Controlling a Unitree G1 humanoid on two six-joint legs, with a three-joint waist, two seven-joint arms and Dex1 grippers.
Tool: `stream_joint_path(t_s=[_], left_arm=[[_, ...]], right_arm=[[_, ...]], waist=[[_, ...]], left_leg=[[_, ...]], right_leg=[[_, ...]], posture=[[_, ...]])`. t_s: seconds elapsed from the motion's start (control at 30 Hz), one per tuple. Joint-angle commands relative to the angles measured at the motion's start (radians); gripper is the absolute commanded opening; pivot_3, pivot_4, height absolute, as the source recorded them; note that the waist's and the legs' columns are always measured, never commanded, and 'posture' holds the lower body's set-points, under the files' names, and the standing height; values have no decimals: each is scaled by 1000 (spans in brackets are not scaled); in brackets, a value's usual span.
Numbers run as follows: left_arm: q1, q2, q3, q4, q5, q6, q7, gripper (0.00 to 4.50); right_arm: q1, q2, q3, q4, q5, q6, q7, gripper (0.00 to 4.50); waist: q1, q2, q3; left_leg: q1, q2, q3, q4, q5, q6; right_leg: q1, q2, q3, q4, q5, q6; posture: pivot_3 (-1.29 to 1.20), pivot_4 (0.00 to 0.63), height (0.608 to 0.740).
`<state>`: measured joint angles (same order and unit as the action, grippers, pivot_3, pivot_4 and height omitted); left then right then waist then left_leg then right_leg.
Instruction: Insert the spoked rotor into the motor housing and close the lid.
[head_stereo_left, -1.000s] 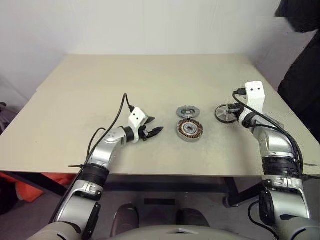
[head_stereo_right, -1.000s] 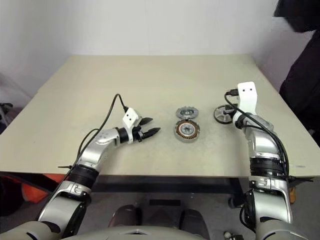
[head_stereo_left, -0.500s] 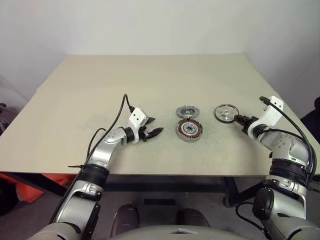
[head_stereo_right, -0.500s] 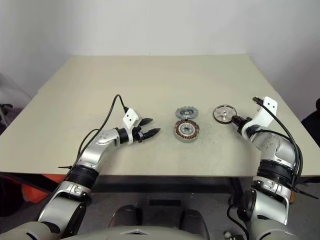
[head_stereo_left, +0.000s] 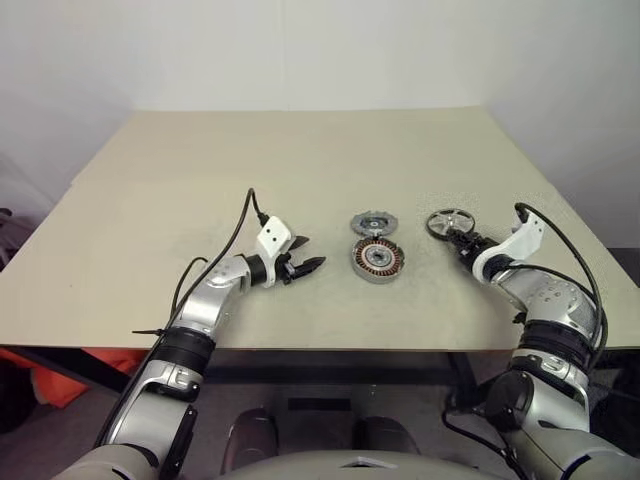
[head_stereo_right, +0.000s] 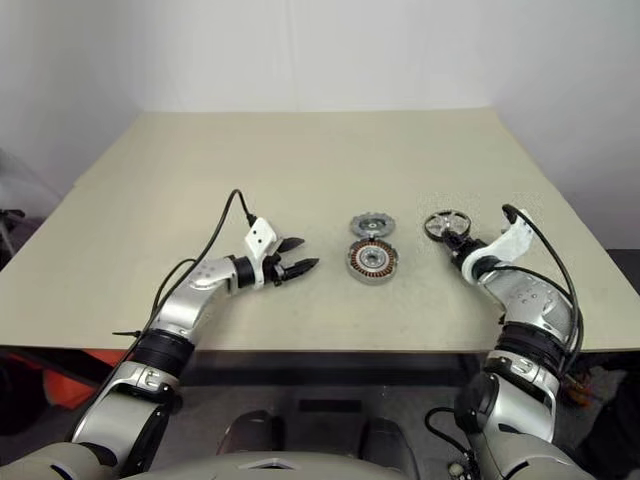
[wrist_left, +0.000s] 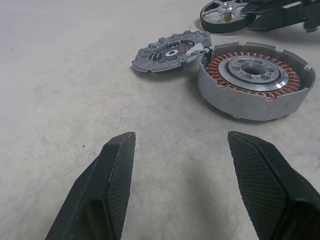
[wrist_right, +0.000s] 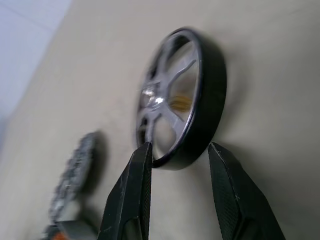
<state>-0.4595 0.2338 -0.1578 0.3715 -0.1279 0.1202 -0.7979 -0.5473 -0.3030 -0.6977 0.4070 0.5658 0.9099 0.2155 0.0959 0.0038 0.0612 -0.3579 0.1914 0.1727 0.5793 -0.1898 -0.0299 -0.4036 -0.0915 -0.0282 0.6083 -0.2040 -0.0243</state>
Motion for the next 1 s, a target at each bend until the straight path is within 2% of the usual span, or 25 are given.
stream_joint_path(t_s=[0.03,0.47,0.57,0.67,0.7,0.87,1.0], left_arm=[[-7,10,2,-34,5,-18,3,3105],[7,14,0,-49,14,-21,9,3105],[6,13,0,-48,16,-23,9,3105],[5,12,-1,-45,17,-25,8,3105],[5,12,-1,-44,17,-25,8,3105],[0,13,-1,-37,18,-28,8,3105],[-2,13,-1,-33,20,-30,8,3105]], right_arm=[[-43,-4,16,-2,33,-44,10,1935],[-65,2,44,89,23,-178,-59,1935],[-66,0,37,101,27,-201,-80,1329],[-53,7,44,47,69,-173,-59,452],[-49,9,48,28,84,-161,-52,343],[-45,21,42,-49,158,-106,-46,343],[-50,33,-5,-122,291,-1,-60,343]], waist=[[1,0,0],[0,0,0],[0,0,0],[4,0,0],[5,0,0],[1,0,0],[0,0,0]], left_leg=[[0,0,0,0,0,0],[-1,0,0,0,1,-2],[-2,0,0,0,1,-2],[-1,0,0,0,1,-1],[-2,0,0,0,0,-1],[-4,0,0,0,1,-1],[-4,0,0,-1,1,-1]], right_leg=[[0,0,0,0,0,0],[-1,0,0,-1,0,0],[-1,0,0,-1,0,0],[-1,0,0,-1,0,0],[0,0,-1,-1,0,0],[-2,0,-1,-1,0,0],[-4,0,0,-1,0,0]], posture=[[0,0,740],[0,0,740],[0,0,740],[0,0,740],[0,0,740],[0,0,740],[0,0,740]])
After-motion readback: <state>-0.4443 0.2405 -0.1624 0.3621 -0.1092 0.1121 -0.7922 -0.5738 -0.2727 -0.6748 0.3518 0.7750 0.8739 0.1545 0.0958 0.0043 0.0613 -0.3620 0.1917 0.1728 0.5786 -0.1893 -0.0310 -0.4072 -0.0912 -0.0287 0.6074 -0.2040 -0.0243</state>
